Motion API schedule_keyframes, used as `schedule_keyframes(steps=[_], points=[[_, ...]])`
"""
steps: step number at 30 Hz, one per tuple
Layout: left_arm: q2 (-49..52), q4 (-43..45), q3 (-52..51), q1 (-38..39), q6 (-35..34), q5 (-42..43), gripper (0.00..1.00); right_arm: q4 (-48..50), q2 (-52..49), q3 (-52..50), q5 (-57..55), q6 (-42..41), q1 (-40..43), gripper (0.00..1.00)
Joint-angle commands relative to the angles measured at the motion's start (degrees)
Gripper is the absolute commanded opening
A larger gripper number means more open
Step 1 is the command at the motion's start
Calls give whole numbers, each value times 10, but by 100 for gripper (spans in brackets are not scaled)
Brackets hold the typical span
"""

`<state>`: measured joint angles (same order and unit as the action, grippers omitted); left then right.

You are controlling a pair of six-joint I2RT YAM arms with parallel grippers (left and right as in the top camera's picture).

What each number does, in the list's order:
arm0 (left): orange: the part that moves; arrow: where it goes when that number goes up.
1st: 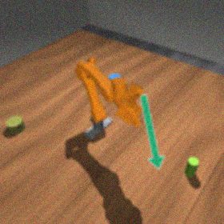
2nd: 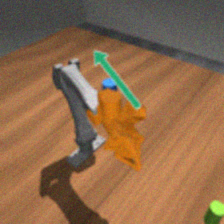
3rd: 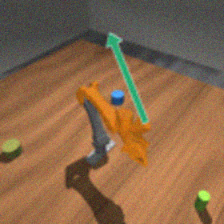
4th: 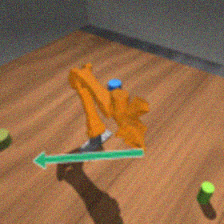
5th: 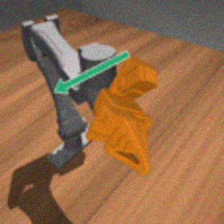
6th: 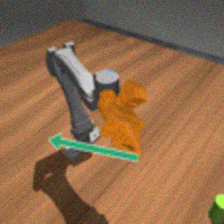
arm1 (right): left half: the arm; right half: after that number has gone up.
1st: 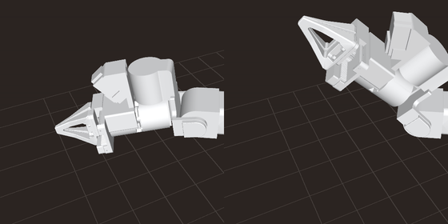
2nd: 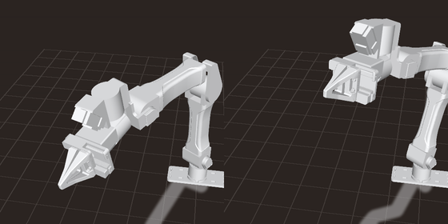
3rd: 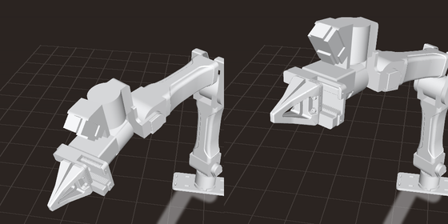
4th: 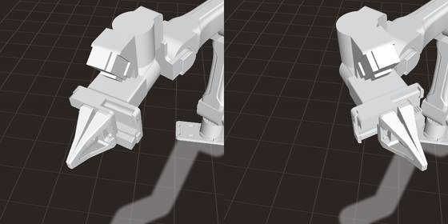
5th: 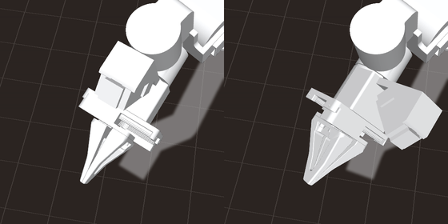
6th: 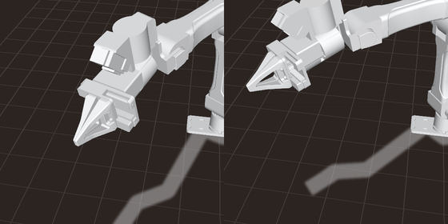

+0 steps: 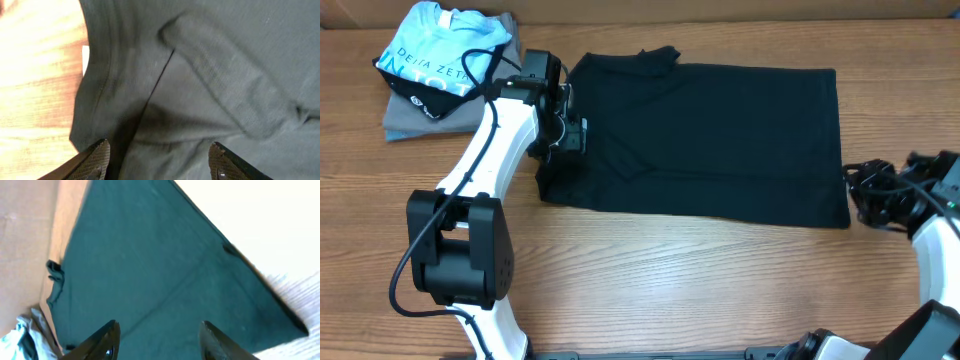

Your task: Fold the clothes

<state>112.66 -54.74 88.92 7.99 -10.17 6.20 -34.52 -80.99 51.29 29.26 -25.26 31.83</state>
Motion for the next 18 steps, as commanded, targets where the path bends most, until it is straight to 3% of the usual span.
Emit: schedule_keyframes(steps=[1, 6, 18], points=[[-2, -21, 14, -16, 7, -6, 66, -36, 2, 76, -62, 61, -16, 57], [-2, -52, 14, -43, 7, -6, 67, -34, -26, 91, -104, 68, -26, 59], [-2, -54, 14, -71, 12, -2, 72, 65, -205, 91, -117, 76, -28, 59]])
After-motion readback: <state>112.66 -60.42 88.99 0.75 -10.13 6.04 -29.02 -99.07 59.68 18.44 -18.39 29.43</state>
